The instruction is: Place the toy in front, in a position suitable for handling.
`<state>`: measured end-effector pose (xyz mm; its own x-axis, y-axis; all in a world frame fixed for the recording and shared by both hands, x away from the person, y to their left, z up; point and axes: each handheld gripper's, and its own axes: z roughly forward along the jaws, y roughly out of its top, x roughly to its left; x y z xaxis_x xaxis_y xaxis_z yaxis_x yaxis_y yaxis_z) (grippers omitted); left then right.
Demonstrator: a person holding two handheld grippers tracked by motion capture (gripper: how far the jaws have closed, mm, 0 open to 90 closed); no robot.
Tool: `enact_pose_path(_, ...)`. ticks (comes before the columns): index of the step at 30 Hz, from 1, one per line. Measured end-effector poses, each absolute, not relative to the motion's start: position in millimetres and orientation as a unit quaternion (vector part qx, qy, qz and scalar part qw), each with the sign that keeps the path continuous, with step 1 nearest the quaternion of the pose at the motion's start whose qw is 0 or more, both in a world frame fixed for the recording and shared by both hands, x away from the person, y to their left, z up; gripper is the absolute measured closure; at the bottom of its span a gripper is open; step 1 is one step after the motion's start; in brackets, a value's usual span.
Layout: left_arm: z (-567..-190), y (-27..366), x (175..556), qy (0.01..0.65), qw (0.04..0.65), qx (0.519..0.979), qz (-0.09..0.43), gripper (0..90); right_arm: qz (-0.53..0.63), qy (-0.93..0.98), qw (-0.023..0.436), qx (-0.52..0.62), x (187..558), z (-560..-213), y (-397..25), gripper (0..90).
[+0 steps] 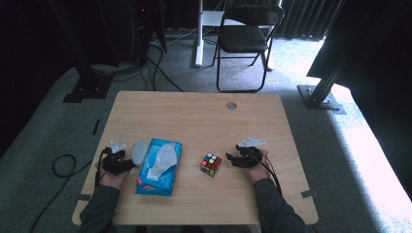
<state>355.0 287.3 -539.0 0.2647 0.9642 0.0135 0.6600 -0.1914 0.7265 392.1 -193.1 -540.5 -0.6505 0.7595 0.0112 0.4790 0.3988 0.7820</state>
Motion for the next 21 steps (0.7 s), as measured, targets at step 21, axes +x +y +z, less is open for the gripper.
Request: enact_pose_path(21, -533.2, 284.2, 350.2, 0.542, 0.314, 0.738, 0.250, 38.9, 0.384, 0.815, 0.172, 0.400, 396.7, -547.4, -196.0, 37.7)
